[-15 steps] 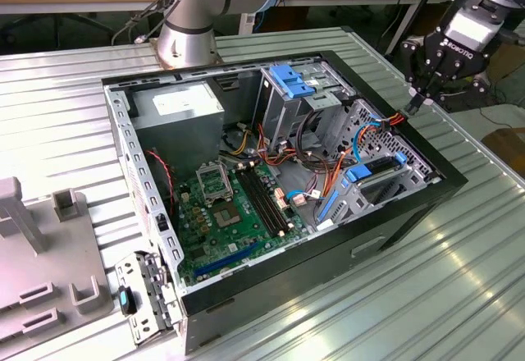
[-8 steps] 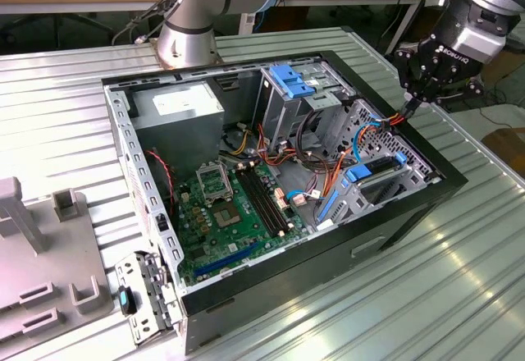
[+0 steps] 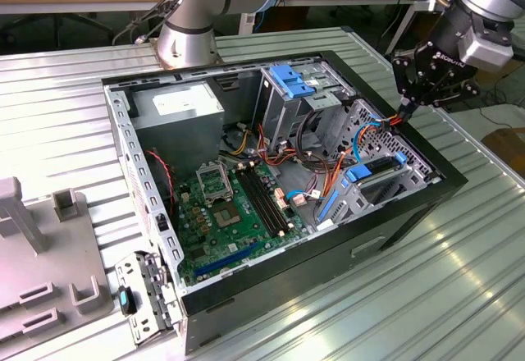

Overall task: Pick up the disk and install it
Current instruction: 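Insert the first disk wire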

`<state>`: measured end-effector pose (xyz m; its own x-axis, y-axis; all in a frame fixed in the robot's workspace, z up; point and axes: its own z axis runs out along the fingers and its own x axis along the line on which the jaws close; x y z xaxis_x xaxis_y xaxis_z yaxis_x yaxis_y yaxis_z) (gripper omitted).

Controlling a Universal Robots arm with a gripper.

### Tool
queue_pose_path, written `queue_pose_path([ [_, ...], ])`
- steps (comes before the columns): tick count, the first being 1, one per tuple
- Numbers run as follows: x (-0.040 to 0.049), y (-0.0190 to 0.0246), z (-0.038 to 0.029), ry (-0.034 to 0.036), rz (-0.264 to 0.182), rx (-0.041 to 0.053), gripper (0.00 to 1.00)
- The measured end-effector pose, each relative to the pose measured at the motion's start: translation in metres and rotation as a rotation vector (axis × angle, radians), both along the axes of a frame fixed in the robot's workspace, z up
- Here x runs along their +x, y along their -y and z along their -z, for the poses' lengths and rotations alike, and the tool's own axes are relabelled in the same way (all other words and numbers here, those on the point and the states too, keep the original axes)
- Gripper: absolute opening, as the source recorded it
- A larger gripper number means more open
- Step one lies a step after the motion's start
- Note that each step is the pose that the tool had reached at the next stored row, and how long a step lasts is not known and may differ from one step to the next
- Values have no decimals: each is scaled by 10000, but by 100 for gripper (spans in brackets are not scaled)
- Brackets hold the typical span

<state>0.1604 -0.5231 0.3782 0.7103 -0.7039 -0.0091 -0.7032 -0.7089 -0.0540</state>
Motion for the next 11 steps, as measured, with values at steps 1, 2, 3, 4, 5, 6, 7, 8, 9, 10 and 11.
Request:
queue_pose_path([
  [1,6,-7,7,17,-108,-15,11],
  [2,13,-17,11,36,-143,-28,11],
  [3,20,-52,12,70,-159,-55,11],
  [4,29,-129,11,116,-161,-145,11],
  [5,39,-177,11,132,-161,-202,11],
  [6,49,-206,17,157,-240,-240,11],
  [7,50,-207,23,177,-453,-248,11],
  [8,50,-207,26,185,-651,-252,11],
  [9,50,-207,29,190,-837,-255,11],
  [10,50,-207,33,195,-1037,-256,11],
  [11,50,-207,36,199,-1206,-256,11],
])
